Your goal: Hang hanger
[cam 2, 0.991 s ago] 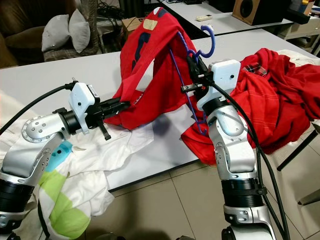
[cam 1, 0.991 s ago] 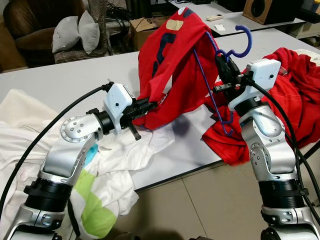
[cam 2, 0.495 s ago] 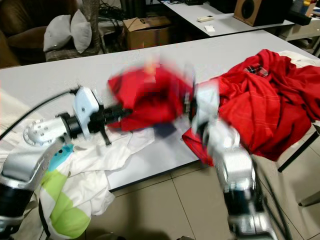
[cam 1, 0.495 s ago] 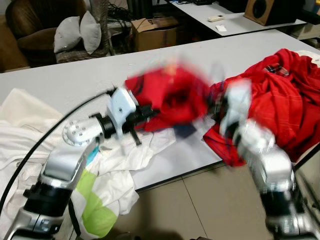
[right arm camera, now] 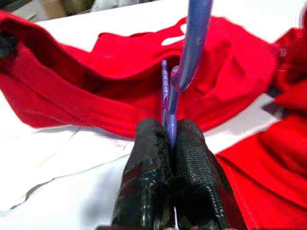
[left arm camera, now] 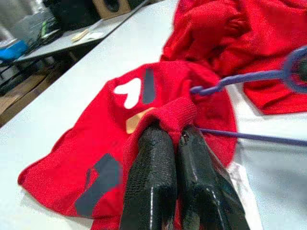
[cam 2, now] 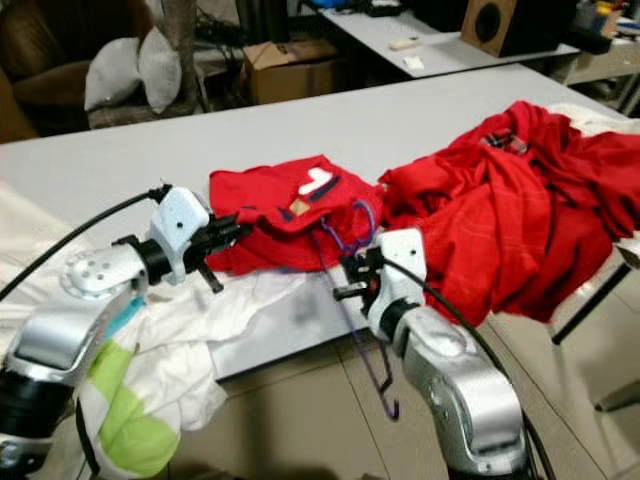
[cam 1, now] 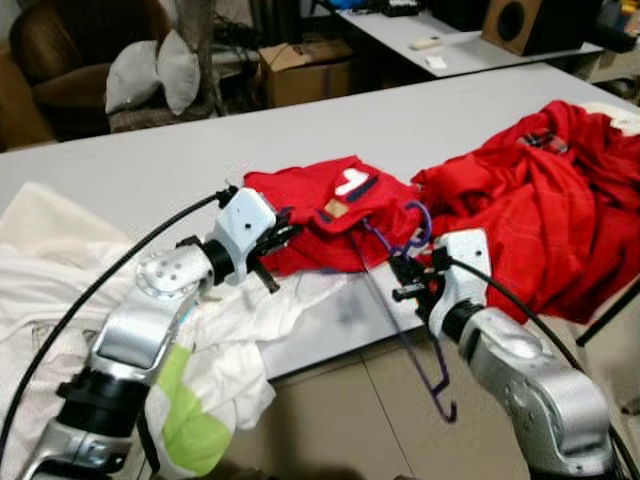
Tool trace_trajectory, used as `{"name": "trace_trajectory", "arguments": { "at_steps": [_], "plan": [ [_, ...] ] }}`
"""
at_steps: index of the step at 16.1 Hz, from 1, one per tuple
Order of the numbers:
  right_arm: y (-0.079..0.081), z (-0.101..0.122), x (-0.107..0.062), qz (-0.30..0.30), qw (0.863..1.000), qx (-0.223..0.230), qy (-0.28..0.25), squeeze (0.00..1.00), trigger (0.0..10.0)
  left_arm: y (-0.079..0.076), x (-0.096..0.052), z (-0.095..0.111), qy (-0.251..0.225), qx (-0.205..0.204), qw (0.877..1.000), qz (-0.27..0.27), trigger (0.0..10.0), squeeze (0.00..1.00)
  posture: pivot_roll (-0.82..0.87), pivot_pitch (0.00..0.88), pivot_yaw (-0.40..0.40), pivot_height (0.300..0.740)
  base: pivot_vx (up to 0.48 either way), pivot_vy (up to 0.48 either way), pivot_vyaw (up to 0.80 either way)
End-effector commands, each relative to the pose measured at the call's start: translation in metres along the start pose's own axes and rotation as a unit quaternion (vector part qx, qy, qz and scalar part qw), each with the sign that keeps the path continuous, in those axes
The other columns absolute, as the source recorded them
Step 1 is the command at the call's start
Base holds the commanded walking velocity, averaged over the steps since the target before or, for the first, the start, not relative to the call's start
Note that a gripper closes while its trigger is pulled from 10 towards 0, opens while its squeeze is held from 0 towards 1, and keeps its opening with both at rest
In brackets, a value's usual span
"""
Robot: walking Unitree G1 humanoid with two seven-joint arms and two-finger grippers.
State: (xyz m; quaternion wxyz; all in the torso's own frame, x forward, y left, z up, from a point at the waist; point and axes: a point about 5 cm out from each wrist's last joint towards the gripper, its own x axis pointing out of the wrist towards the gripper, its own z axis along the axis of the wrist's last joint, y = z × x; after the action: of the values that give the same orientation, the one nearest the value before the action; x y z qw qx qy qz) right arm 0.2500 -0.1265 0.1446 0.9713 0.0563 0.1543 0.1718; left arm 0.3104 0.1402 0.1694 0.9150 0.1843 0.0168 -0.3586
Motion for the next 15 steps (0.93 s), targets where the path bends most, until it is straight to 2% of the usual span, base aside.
{"name": "trace_trajectory", "arguments": {
  "at_steps": [1,3,5,6,7,8,9,10,12,13,14,15],
  "plan": [
    [0.001,0.003,-0.004,-0.013,1.0,0.013,-0.006,0.0,10.0,0.014,-0.001,0.008,-0.009,0.003,0.999,0.035,0.0,0.0,-0.08,0.0,0.071,0.74,0.0,0.0,0.0],
    [-0.001,0.006,-0.005,-0.029,0.999,0.028,-0.013,0.0,10.0,0.016,-0.002,0.009,-0.011,0.004,0.999,0.043,0.0,0.0,-0.08,0.0,0.075,0.74,0.0,0.0,0.0],
    [-0.016,0.009,-0.004,-0.081,0.991,0.104,-0.034,0.0,10.0,0.019,-0.003,0.011,-0.018,-0.001,0.999,0.049,0.0,0.0,-0.09,0.0,0.077,0.74,0.0,0.0,0.0],
    [-0.024,0.011,0.002,-0.078,0.987,0.131,-0.042,0.0,10.0,0.021,-0.003,0.012,-0.022,-0.001,0.998,0.056,0.0,0.0,-0.09,0.0,0.078,0.74,0.0,0.0,0.0],
    [-0.027,0.012,0.005,-0.075,0.986,0.139,-0.046,0.0,10.0,0.023,-0.003,0.013,-0.023,-0.001,0.998,0.059,0.0,0.0,-0.09,0.0,0.077,0.74,0.0,0.0,0.0],
    [-0.032,0.015,0.01,-0.058,0.982,0.17,-0.05,0.0,10.0,0.025,-0.002,0.014,-0.025,-0.001,0.998,0.064,0.0,0.0,-0.08,0.0,0.076,0.74,0.0,0.0,0.0],
    [-0.034,0.021,0.014,-0.033,0.983,0.172,-0.055,0.0,10.0,0.027,-0.002,0.015,-0.025,0.002,0.997,0.068,0.0,0.0,-0.08,0.0,0.076,0.74,0.0,0.0,0.0],
    [-0.032,0.03,0.014,-0.01,0.981,0.18,-0.067,0.0,10.0,0.028,-0.003,0.016,-0.026,0.003,0.997,0.073,0.0,0.0,-0.08,0.0,0.076,0.74,0.0,0.0,0.0],
    [-0.026,0.038,0.015,0.025,0.97,0.226,-0.088,0.0,10.0,0.029,-0.003,0.017,-0.028,0.002,0.997,0.074,0.0,0.0,-0.08,0.0,0.067,0.74,0.0,0.0,0.0],
    [-0.024,0.038,0.02,0.04,0.95,0.296,-0.088,0.0,10.0,0.025,-0.002,0.018,-0.037,-0.001,0.997,0.064,0.0,0.0,-0.08,0.0,0.067,0.74,0.0,0.0,0.0],
    [-0.016,0.03,0.031,0.075,0.917,0.385,-0.068,0.0,10.0,0.019,0.0,0.022,-0.057,-0.003,0.997,0.047,0.0,0.0,-0.08,0.0,0.059,0.74,0.0,0.0,0.0],
    [-0.014,0.026,0.034,0.081,0.908,0.407,-0.057,0.0,10.0,0.019,0.0,0.024,-0.064,-0.004,0.997,0.047,0.0,0.0,-0.08,0.0,0.059,0.74,0.0,0.0,0.0]
  ]
}}
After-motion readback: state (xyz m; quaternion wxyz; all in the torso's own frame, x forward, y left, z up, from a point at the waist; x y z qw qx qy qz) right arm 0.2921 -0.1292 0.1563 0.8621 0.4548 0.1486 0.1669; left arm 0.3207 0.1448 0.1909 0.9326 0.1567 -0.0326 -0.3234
